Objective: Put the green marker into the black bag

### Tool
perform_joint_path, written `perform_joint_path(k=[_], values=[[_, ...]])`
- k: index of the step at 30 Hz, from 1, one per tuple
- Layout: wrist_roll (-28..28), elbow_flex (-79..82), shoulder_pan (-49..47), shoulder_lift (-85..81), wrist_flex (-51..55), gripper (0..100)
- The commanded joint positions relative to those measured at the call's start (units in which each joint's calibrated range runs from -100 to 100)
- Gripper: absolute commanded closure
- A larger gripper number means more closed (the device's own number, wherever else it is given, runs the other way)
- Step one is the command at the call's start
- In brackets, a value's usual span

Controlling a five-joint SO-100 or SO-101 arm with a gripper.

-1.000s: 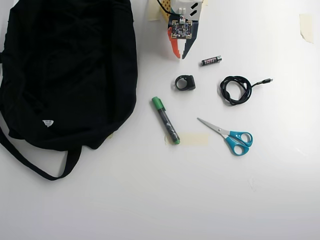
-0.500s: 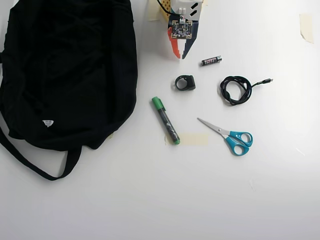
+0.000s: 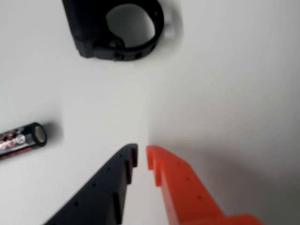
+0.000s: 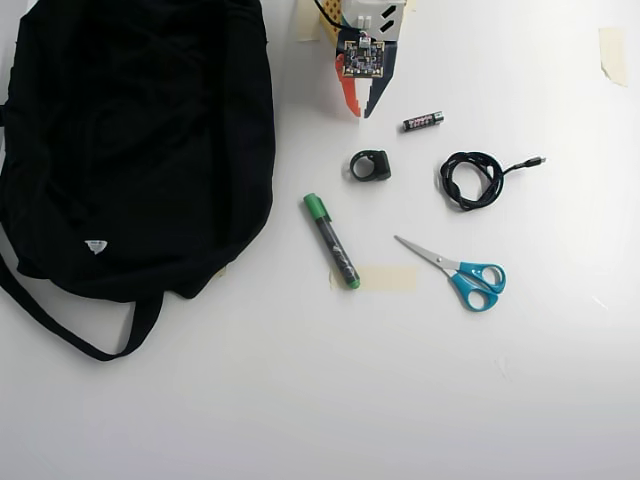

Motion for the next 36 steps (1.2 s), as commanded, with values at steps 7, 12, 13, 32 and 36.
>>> perform_joint_path(k=[7,12,13,32,36], values=[[-0.14,1.10,0.08,-1.00,3.52,98],[-0.19,1.10,0.16,-1.00,3.52,98],[-0.19,1.10,0.16,-1.00,3.52,98],[0.23,1.10,-0.44,-1.00,3.01,97],[0.23,1.10,-0.44,-1.00,1.80,97]])
